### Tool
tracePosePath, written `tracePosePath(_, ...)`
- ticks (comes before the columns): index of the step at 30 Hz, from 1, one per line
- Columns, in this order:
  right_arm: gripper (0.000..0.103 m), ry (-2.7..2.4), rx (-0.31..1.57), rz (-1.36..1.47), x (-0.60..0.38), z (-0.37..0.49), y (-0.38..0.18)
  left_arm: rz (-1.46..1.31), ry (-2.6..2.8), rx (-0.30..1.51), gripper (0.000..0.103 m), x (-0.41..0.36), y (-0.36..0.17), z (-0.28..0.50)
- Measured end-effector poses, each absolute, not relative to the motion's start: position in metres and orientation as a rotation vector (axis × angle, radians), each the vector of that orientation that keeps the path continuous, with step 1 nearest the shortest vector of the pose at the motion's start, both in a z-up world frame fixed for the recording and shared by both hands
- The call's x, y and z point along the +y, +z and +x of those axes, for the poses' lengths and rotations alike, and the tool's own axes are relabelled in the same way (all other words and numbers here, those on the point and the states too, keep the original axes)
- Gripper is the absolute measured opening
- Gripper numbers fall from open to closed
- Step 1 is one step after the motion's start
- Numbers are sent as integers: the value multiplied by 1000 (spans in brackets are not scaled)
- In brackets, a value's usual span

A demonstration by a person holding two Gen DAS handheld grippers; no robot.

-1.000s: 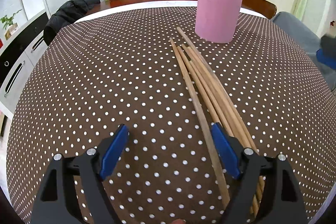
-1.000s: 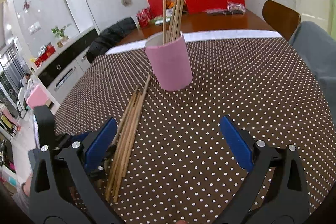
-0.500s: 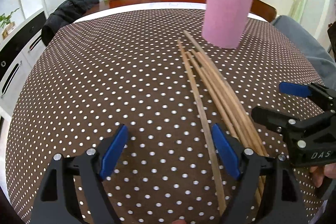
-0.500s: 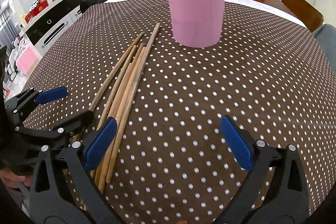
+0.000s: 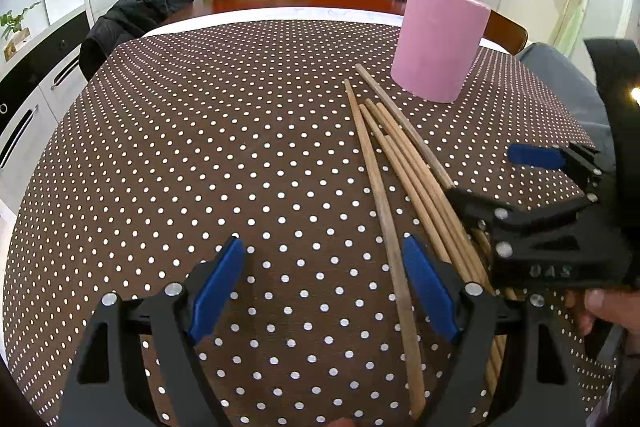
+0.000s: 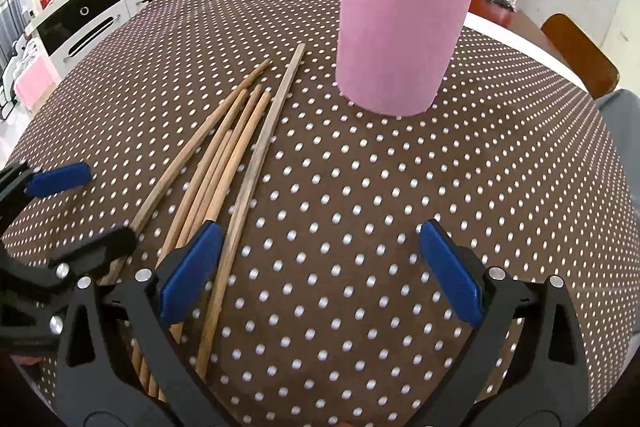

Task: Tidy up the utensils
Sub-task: 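Close the left tool on a chopstick while the right tool grasps another chopstick, then raise both chopsticks over the pink cup and open both tools to drop them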

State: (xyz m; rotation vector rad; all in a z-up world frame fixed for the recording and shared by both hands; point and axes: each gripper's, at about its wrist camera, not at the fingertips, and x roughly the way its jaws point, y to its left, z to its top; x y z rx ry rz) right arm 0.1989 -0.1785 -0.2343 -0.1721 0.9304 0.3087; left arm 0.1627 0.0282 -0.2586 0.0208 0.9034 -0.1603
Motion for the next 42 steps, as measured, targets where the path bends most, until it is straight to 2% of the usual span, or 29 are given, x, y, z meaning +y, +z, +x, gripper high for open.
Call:
tracePosePath(1, 94, 310, 930, -172, -177, 204, -234, 25, -158, 905, 81, 29, -259, 164)
tracePosePath(3, 82, 320, 925, -166, -173, 213, -233, 32, -153, 917, 81, 28, -258, 170)
tracePosePath(4, 80, 326, 924, -169, -173, 217, -232, 33, -153, 927, 81, 28, -257, 173)
tracePosePath(6, 69, 339, 924, -187, -168, 227, -229, 32, -154, 941, 81, 28, -255, 183)
tracePosePath(9, 61, 355, 924, -193, -161, 244, -224, 53, -162, 967, 81, 26, -254, 207)
tracePosePath(13, 57, 385, 935, -208, -144, 270, -220, 120, -179, 1002, 81, 19, -256, 235)
tracePosePath(14, 52, 389, 941, -215, -140, 272, -221, 134, -186, 1000, 80, 17, -257, 239)
tracePosePath(16, 44, 403, 938, -231, -131, 279, -223, 152, -219, 998, 68, 13, -255, 243)
tracePosePath(18, 23, 424, 938, -241, -122, 283, -222, 168, -245, 1000, 30, 8, -251, 246)
tracePosePath(19, 18, 424, 937, -263, -118, 279, -221, 174, -255, 1004, 22, 6, -250, 247)
tracePosePath(20, 9, 433, 940, -280, -115, 278, -220, 180, -260, 1008, 10, 4, -250, 248)
tracePosePath(26, 8, 451, 967, -217, -129, 268, -225, 172, -253, 1017, 8, -2, -253, 250)
tracePosePath(28, 8, 452, 969, -223, -128, 268, -225, 181, -240, 1027, 17, 2, -250, 253)
tracePosePath(29, 8, 450, 969, -227, -127, 270, -225, 191, -232, 1027, 26, 2, -249, 254)
tracePosePath(32, 8, 446, 962, -236, -122, 275, -228, 183, -247, 1020, 26, 3, -249, 264)
tracePosePath(33, 8, 443, 960, -243, -120, 276, -228, 172, -253, 1020, 20, 3, -249, 266)
tracePosePath(34, 7, 442, 962, -242, -120, 275, -228, 165, -255, 1018, 8, 5, -249, 267)
tracePosePath(35, 6, 447, 964, -236, -120, 275, -228, 155, -259, 1016, 5, 7, -249, 268)
tracePosePath(42, 6, 513, 857, -56, -155, 248, -209, 26, -258, 882, 5, 25, -227, 244)
